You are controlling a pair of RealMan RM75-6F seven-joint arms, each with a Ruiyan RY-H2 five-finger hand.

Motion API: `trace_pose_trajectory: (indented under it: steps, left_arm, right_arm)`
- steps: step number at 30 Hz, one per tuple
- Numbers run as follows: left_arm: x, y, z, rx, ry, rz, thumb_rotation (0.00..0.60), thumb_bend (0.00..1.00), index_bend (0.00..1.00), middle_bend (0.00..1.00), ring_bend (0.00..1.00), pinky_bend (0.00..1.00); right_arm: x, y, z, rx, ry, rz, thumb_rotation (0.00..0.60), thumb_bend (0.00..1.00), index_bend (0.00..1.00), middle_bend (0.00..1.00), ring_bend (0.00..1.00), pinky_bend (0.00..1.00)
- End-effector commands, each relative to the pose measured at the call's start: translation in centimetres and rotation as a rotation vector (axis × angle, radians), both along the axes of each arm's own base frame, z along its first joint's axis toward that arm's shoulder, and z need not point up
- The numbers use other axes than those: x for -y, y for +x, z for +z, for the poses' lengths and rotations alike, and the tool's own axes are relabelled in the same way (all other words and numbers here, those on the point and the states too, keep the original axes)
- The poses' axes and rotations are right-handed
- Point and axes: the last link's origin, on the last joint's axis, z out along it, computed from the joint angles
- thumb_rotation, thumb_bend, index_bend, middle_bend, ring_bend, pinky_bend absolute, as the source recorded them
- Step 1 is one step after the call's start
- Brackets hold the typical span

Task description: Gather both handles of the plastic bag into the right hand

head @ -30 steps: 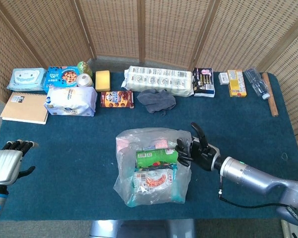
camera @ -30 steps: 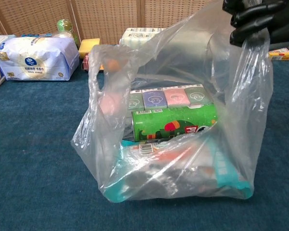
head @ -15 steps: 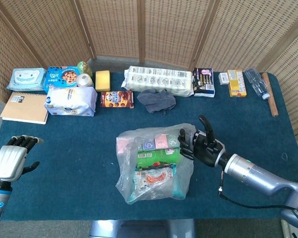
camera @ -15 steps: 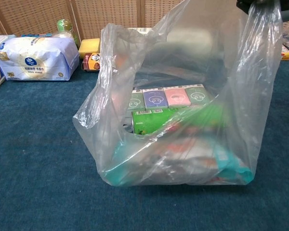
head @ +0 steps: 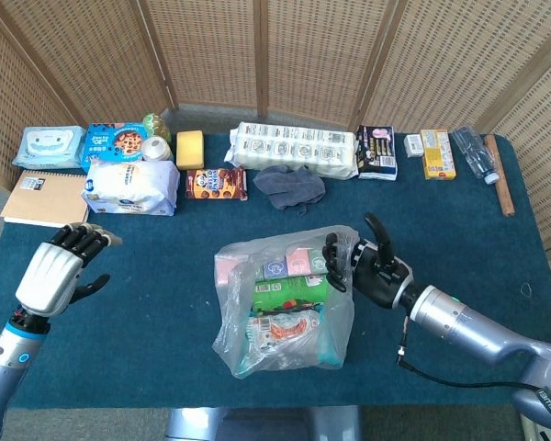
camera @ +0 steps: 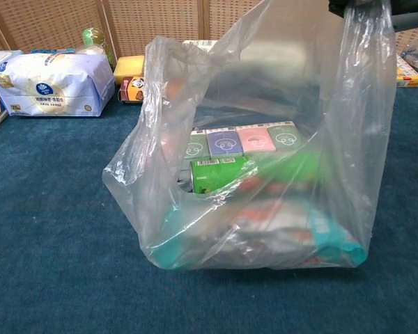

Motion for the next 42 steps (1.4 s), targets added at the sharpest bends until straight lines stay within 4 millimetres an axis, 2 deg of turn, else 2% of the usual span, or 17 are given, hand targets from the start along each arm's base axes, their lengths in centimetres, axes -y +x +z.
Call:
trace_pose_trajectory:
  steps: [1,9,14,25,31,42]
  left_arm:
    - [-0.6,1.4,-0.2,0.001,-0.018,-0.055,0.600,0.15,0.33,0.38,0.30,0.27]
    - [-1.2,3.4,-0.7,-0.016,-0.053,-0.123,0.600,0.15,0.32,0.38,0.30,0.27]
    - [-1.0,4.2,-0.3,-0.029,-0.061,-0.164,0.600,0.15,0.28,0.36,0.28,0.26]
    - [-0.7,4.3,0.1,-0.067,-0.098,-0.186,0.600,0.15,0.27,0.35,0.27,0.26]
    - [-0.9,5.0,-0.1,-0.089,-0.120,-0.226,0.600,0.10,0.25,0.35,0.27,0.25]
    - [-1.1,7.0,-2.2,-0.081,-0.173,-0.325,0.600,0.08,0.25,0.34,0.27,0.25]
  right_arm:
    - [-0.2,0.0,-0.2,0.011,-0.034,0.046,0.215,0.18,0.47,0.57,0.63,0.60]
    - [-0.6,0.0,-0.9,0.007,-0.122,0.118,0.214,0.18,0.42,0.50,0.49,0.35]
    - [-0.4,-0.7,-1.5,-0.037,-0.204,0.187,0.209,0.18,0.39,0.44,0.41,0.27]
    - [-0.3,-1.4,-2.9,-0.118,-0.319,0.281,0.207,0.18,0.36,0.38,0.33,0.22]
    - [-0.2,-1.5,-3.8,-0.194,-0.376,0.337,0.182,0.18,0.33,0.36,0.30,0.20]
    - [-0.3,-1.1,-4.5,-0.243,-0.424,0.349,0.179,0.18,0.33,0.36,0.30,0.20]
